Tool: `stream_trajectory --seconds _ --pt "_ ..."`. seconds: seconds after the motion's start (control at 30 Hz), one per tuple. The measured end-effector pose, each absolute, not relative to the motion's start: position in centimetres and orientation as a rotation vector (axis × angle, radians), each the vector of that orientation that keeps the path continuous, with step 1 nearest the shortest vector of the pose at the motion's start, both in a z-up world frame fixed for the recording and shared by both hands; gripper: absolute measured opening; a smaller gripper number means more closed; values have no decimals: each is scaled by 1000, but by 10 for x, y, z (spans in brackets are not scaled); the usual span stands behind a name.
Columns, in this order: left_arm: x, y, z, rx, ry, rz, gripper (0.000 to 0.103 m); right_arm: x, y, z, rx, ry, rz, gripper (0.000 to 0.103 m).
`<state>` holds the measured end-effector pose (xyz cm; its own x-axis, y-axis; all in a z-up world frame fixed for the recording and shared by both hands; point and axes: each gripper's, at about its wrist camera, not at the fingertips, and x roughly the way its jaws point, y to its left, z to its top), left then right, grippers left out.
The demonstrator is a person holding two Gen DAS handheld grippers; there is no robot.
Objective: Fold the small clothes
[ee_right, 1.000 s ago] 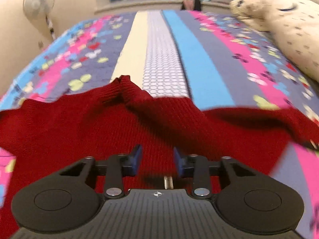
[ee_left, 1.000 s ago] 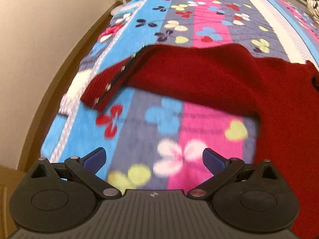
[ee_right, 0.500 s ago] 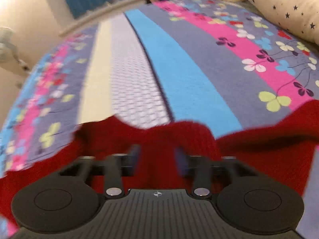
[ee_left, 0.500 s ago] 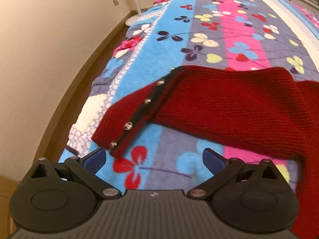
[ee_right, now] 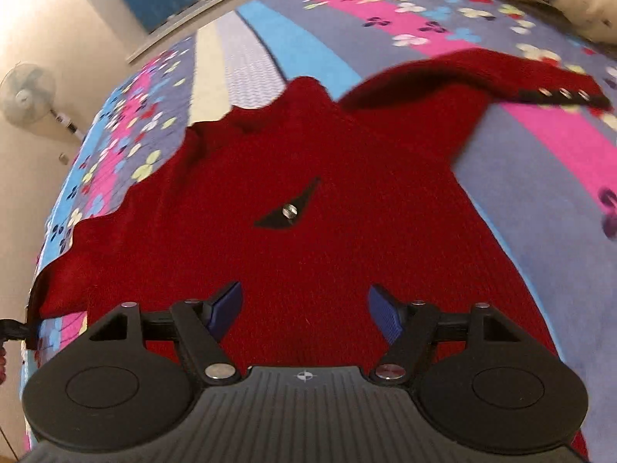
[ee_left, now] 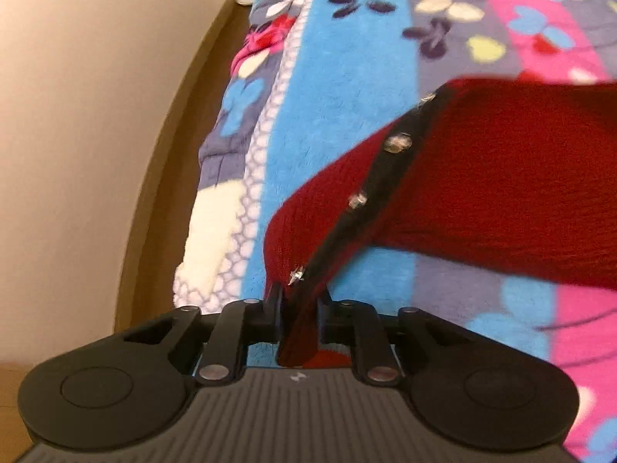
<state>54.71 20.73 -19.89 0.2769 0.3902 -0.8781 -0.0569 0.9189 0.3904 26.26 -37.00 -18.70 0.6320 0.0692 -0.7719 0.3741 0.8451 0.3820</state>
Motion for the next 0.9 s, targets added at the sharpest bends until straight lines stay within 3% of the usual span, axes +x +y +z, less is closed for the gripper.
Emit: stream_trajectory --seconds 0.17,0.33,0.47,0.63,0.67,0.7,0.8,0.9 --pt "536 175 -88 165 1290 86 16 261 -362 -192 581 822 -143 73" --pt "525 70 17 98 1222 -198 17 255 -365 -199 690 737 -79 73" --pt "532 -49 28 31 1232 -369 17 245 -383 -209 788 637 -81 73" --pt "536 -199 -20 34 1285 -521 23 218 -423 -233 903 460 -91 74" --pt "534 -224 -32 47 1277 -544 37 216 -430 -237 910 446 -95 75" --pt "532 -245 -45 73 1271 -556 59 216 -438 -241 899 434 -99 75" --pt "529 -268 -69 148 1242 -566 85 222 -456 -252 915 439 -107 75" --pt "527 -239 -77 149 1195 -508 98 228 -469 -261 998 446 -89 75"
